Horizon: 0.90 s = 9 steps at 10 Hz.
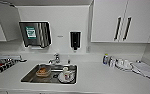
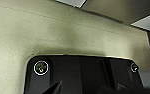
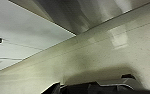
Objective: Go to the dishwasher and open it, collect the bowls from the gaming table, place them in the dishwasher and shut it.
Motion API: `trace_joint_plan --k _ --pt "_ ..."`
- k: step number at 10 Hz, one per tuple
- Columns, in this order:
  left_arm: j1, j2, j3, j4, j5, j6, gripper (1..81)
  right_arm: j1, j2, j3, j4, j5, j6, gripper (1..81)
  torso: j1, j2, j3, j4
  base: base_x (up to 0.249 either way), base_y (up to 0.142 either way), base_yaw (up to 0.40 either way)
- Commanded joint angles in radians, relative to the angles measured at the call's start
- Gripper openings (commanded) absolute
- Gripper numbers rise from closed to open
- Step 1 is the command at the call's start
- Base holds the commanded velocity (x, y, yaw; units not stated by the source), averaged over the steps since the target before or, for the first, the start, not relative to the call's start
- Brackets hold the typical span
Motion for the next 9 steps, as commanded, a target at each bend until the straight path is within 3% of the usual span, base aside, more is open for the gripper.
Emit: trace_joint_plan --k 1,2,3,5,6,7,8,9 --pt "-0.052 -0.016 0.009 0.005 0.042 0.001 81.1 0.111 -0.094 0.066 0.009 -0.032 0.041 81.1 0.062 -0.097 0.0 0.0 0.0 0.0 0.0" --pt "-0.052 -0.014 0.009 0.005 0.042 0.001 81.1 0.122 -0.114 0.089 0.009 -0.032 0.05 81.1 0.083 -0.13 0.0 0.0 0.0 0.0 0.0" --pt "-0.052 -0.016 0.009 0.005 0.042 0.001 81.1 0.133 -0.141 0.119 0.008 -0.031 0.052 81.1 0.106 -0.166 -0.094 0.0 0.0 0.0 0.0" --pt "-0.05 -0.014 0.009 0.005 0.042 0.001 81.1 0.142 -0.168 0.15 0.012 -0.014 0.053 81.1 0.141 -0.223 -0.119 0.0 0.0 0.0 0.0" --pt "-0.052 -0.012 0.009 0.005 0.042 0.001 81.1 0.142 -0.168 0.152 0.012 -0.011 0.053 81.1 0.161 -0.255 -0.055 0.0 0.0 0.0 0.0" --pt "-0.052 -0.012 0.009 0.005 0.042 0.001 81.1 0.142 -0.171 0.161 0.012 -0.011 0.052 81.1 0.18 -0.285 -0.082 0.0 0.0 0.0 0.0" --pt "-0.052 -0.012 0.009 0.005 0.042 0.001 81.1 0.142 -0.179 0.175 0.011 -0.008 0.053 81.1 0.132 -0.209 -0.099 0.0 0.0 0.0 0.0" --pt "-0.052 -0.012 0.009 0.004 0.042 -0.001 81.1 0.153 -0.193 0.194 0.014 0.014 0.053 81.1 0.15 -0.237 -0.104 0.0 0.0 0.0 0.0"
